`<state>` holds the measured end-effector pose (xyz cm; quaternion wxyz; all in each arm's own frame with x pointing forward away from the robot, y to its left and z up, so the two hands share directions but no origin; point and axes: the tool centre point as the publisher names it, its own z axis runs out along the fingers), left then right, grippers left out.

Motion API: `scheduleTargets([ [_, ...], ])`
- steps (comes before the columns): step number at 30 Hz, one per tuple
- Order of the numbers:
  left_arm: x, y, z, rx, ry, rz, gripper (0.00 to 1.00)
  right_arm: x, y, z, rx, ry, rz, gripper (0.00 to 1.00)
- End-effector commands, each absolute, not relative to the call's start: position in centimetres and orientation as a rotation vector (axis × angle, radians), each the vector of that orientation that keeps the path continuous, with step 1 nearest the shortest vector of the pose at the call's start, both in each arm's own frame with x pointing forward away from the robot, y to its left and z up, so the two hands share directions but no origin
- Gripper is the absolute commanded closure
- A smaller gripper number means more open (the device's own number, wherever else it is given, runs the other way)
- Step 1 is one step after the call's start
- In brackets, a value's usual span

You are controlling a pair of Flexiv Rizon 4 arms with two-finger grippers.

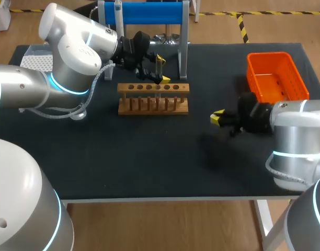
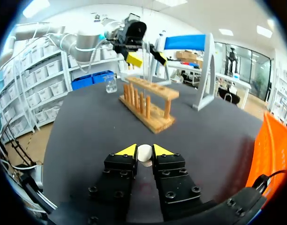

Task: Invert the test tube, pick up the pipette, mount the tip to pipette, aspirate from beaker and dispense into the tube, eject the tip, return the pipette, and cap with the stopper.

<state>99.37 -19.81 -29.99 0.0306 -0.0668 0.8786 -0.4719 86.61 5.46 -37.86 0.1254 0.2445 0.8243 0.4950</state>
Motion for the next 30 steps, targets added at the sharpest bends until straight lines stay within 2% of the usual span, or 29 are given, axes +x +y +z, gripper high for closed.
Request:
scheduleTargets([
  [1, 99.5, -19.8, -30.0, -0.205, 2.713, -1.452, 0.00, 88.1, 5.1, -34.9, 0.634, 2.506, 1.501, 1.00],
  [14, 99.5, -19.8, -30.0, -0.205, 2.713, -1.452, 0.00, 91.0, 8.5, -27.7, 0.269, 2.622, 1.517, 1.00],
  [30, 99.5, -19.8, -30.0, -0.205, 2.713, -1.452, 0.00, 94.9, 12.9, -22.9, 0.054, 2.702, 1.525, 1.00],
])
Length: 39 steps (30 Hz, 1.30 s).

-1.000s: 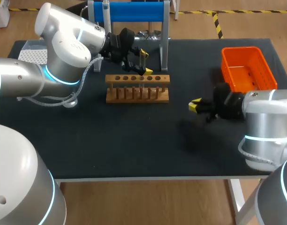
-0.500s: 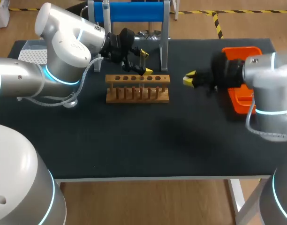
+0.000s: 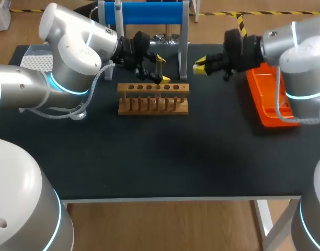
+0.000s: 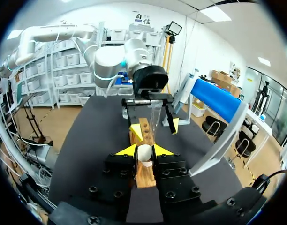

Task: Invert the test tube, pick up the pipette, mount the tip to pipette, aspirate from beaker and dispense into the tube, eject the tip, return the pipette, and cap with the stopper.

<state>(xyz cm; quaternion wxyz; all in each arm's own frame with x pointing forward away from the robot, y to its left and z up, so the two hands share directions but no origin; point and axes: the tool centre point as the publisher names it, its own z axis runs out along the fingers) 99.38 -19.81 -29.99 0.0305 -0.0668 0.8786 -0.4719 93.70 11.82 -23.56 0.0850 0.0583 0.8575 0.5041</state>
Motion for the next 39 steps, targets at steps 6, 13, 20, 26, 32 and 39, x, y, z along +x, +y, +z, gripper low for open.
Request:
scheduleTargets([
  [6, 99.5, -19.8, -30.0, -0.205, 2.713, -1.452, 0.00, 95.9, 14.5, -21.8, 0.012, 2.741, 1.538, 1.00],
  [13, 99.5, -19.8, -30.0, -0.205, 2.713, -1.452, 0.00, 96.5, 16.0, -21.2, -0.035, 2.773, 1.530, 1.00],
  [20, 99.5, -19.8, -30.0, -0.205, 2.713, -1.452, 0.00, 97.0, 17.7, -20.7, -0.065, 2.803, 1.530, 1.00],
  [26, 99.5, -19.8, -30.0, -0.205, 2.713, -1.452, 0.00, 97.2, 18.9, -20.2, -0.090, 2.828, 1.521, 1.00],
  [32, 99.5, -19.8, -30.0, -0.205, 2.713, -1.452, 0.00, 97.4, 19.7, -19.9, -0.097, 2.852, 1.520, 1.00],
  [39, 99.5, -19.8, -30.0, -0.205, 2.713, -1.452, 0.00, 97.6, 20.3, -20.1, -0.087, 2.872, 1.529, 1.00],
])
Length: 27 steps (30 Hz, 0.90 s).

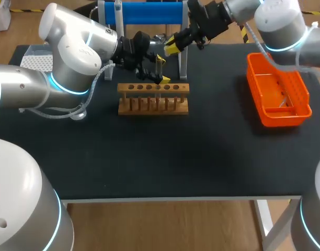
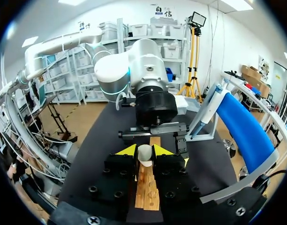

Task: Invert the test tube, pick up the pipette, mount the tip to pipette, aspirate from beaker and dispense into the tube, eject the tip, return the pipette, and cap with the stopper.

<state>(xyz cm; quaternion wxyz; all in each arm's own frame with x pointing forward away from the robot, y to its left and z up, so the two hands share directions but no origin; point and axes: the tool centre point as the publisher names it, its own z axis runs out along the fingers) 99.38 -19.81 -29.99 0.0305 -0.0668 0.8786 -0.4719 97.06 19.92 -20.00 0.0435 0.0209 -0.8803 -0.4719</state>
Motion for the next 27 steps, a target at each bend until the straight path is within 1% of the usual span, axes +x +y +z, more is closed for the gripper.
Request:
scheduleTargets([
  [1, 99.5, -19.8, -30.0, -0.205, 2.713, -1.452, 0.00, 97.6, 20.4, -20.1, 0.081, -2.670, -1.421, 1.00],
  [27, 99.5, -19.8, -30.0, -0.205, 2.713, -1.452, 0.00, 98.0, 22.1, -21.3, 0.088, -2.638, -1.435, 1.00],
])
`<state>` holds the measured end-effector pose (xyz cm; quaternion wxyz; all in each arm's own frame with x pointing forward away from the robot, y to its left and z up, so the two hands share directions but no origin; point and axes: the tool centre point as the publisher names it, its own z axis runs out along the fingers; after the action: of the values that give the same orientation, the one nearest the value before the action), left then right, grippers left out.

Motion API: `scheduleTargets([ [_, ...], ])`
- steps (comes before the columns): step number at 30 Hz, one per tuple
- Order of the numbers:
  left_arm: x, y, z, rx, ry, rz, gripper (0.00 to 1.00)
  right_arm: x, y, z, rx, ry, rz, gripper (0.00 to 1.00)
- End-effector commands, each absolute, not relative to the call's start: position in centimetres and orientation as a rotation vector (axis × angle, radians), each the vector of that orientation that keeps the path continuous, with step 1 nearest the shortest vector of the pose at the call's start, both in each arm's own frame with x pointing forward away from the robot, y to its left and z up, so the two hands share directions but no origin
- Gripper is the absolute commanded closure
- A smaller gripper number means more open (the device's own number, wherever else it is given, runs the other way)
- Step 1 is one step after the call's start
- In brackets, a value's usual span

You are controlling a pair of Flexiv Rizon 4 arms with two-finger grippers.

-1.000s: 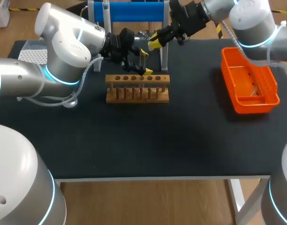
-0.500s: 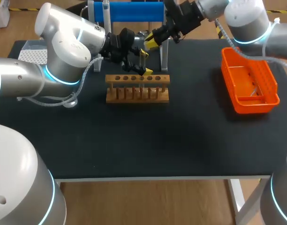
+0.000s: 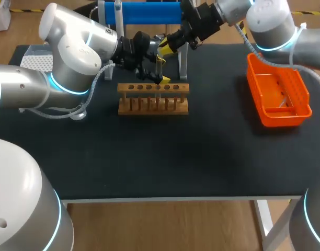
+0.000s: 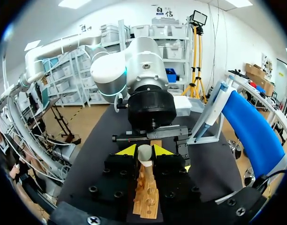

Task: Invert the test tube, pick up the pipette, mount the tip to pipette, aspirate from beaker and dispense into the tube, eject the tip, return the pipette, and cap with the stopper.

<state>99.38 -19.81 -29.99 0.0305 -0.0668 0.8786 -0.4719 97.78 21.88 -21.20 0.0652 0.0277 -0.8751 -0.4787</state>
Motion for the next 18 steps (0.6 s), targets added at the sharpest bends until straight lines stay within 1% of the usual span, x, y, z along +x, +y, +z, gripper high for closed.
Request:
scheduleTargets([
  [1, 99.5, -19.8, -30.0, -0.205, 2.713, -1.452, 0.00, 98.0, 22.1, -21.4, 0.088, -2.637, -1.435, 1.00],
  [18, 99.5, -19.8, -30.0, -0.205, 2.713, -1.452, 0.00, 98.2, 22.3, -22.4, 0.084, -2.649, -1.407, 1.00],
])
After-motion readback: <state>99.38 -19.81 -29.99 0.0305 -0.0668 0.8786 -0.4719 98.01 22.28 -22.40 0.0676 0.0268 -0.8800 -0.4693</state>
